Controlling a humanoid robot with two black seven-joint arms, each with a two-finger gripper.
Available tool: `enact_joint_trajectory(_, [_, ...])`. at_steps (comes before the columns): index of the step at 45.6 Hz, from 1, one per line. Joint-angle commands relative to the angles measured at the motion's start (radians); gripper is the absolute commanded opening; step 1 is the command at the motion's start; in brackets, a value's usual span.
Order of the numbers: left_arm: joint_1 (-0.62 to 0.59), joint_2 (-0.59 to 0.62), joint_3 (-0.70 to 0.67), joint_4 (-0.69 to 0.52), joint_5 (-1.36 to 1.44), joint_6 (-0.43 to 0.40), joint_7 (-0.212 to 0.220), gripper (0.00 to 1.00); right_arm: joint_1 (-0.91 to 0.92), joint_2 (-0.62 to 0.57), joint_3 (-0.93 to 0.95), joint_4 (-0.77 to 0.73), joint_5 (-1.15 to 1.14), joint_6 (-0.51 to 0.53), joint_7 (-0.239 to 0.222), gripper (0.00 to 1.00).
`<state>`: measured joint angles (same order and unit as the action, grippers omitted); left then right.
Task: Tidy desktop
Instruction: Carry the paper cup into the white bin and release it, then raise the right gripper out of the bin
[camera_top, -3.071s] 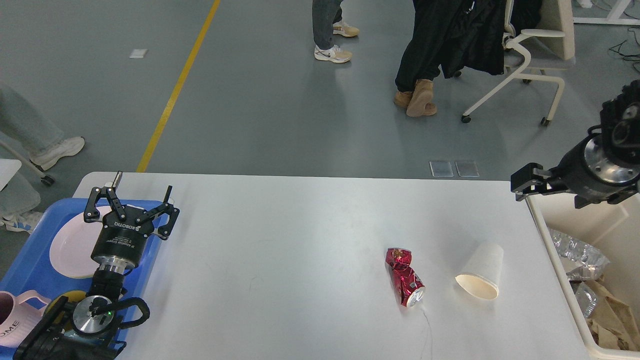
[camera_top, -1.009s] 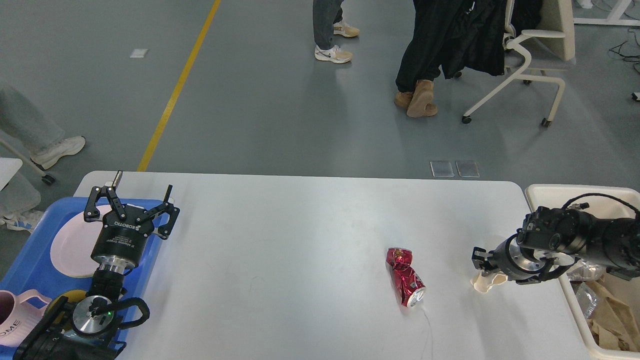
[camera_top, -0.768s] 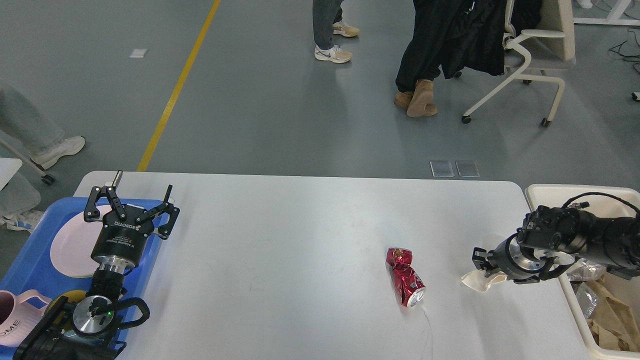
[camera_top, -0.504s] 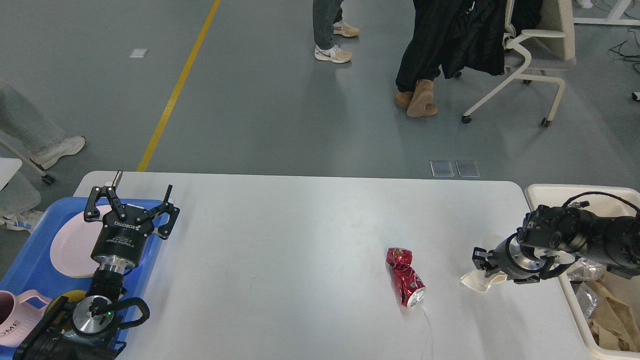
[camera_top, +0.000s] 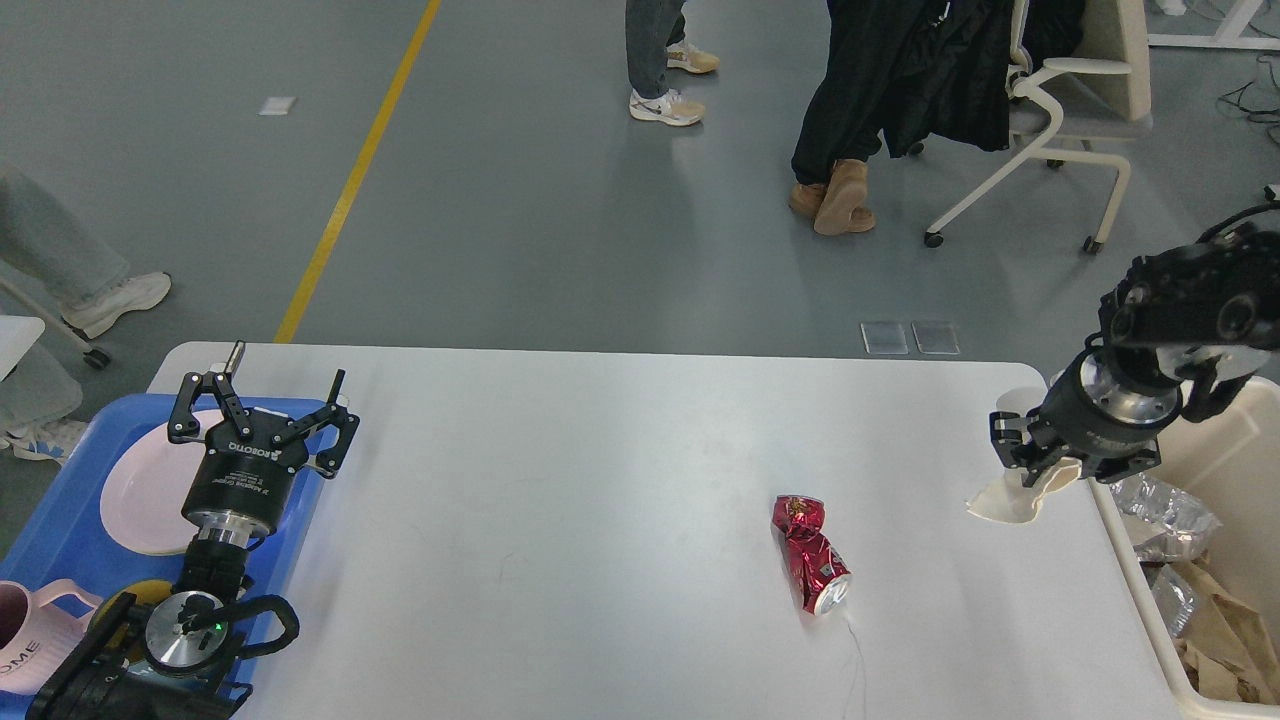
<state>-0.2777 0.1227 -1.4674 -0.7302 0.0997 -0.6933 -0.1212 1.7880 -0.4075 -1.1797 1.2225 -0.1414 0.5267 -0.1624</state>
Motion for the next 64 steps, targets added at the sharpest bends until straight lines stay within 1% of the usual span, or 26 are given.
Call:
enact_joint_trajectory(1, [0.0, 0.0, 0.001, 0.0, 0.0, 0.0, 0.0, 0.96, 0.246, -0.002, -0.104, 0.165, 0.0, 0.068, 0.003, 0.0])
enact_joint_trajectory(5, [0.0, 0.0, -0.001, 0.0, 0.0, 0.001, 0.0, 0.96, 0.404, -0.01, -0.164, 0.276, 0.002, 0.101, 0.007, 0.0])
enact_joint_trajectory(10, [0.0, 0.0, 0.001, 0.0, 0.0, 0.001, 0.0, 0.96, 0.574, -0.005, -0.235, 0.399, 0.023, 0.107, 0.012, 0.0])
enact_joint_trajectory(16, [0.0, 0.0, 0.001, 0.0, 0.0, 0.001, 0.0, 0.96, 0.608, -0.001, -0.265, 0.419, 0.045, 0.116, 0.024, 0.0])
enact_joint_trajectory(18, [0.0, 0.0, -0.001, 0.0, 0.0, 0.001, 0.0, 0.96, 0.608, 0.004, -0.281, 0.419, 0.048, 0.11, 0.05, 0.0])
enact_joint_trajectory(20, [0.0, 0.0, 0.001, 0.0, 0.0, 0.0, 0.0, 0.96, 0.608, 0.013, -0.301, 0.419, 0.049, 0.11, 0.098, 0.0])
enact_joint_trajectory(23, [0.0, 0.0, 0.001, 0.0, 0.0, 0.001, 0.0, 0.96, 0.613, 0.024, -0.348, 0.419, 0.049, 0.114, 0.182, 0.0])
enact_joint_trajectory(25, [0.0, 0.0, 0.001, 0.0, 0.0, 0.0, 0.0, 0.96, 0.613, 0.03, -0.379, 0.417, 0.049, 0.11, 0.211, 0.0])
enact_joint_trajectory(31, [0.0, 0.0, -0.001, 0.0, 0.0, 0.001, 0.0, 0.96, 0.611, 0.01, -0.406, 0.408, 0.048, 0.104, 0.215, 0.0])
enact_joint_trajectory(35, [0.0, 0.0, -0.001, 0.0, 0.0, 0.001, 0.0, 0.96, 0.597, -0.062, -0.425, 0.381, 0.037, 0.101, 0.212, 0.0])
enact_joint_trajectory(40, [0.0, 0.0, 0.001, 0.0, 0.0, 0.001, 0.0, 0.96, 0.519, -0.175, -0.44, 0.296, 0.02, 0.099, 0.198, 0.0])
enact_joint_trajectory(44, [0.0, 0.0, 0.001, 0.0, 0.0, 0.001, 0.0, 0.96, 0.452, -0.301, -0.445, 0.189, -0.032, 0.099, 0.198, 0.0])
enact_joint_trajectory(46, [0.0, 0.0, 0.001, 0.0, 0.0, 0.001, 0.0, 0.96, 0.406, -0.359, -0.436, 0.12, -0.052, 0.099, 0.198, 0.0])
enact_joint_trajectory(50, [0.0, 0.0, -0.001, 0.0, 0.0, 0.001, 0.0, 0.96, 0.305, -0.436, -0.417, -0.035, -0.06, 0.099, 0.198, 0.0])
enact_joint_trajectory(54, [0.0, 0.0, -0.001, 0.0, 0.0, 0.001, 0.0, 0.96, 0.142, -0.493, -0.347, -0.187, -0.058, 0.087, 0.199, 0.0])
enact_joint_trajectory(59, [0.0, 0.0, -0.001, 0.0, 0.0, 0.001, 0.0, 0.96, -0.119, -0.528, -0.18, -0.336, -0.058, 0.003, 0.199, 0.0])
enact_joint_trajectory(64, [0.0, 0.0, 0.001, 0.0, 0.0, 0.001, 0.0, 0.96, -0.415, -0.504, -0.006, -0.458, -0.058, -0.151, 0.199, 0.0])
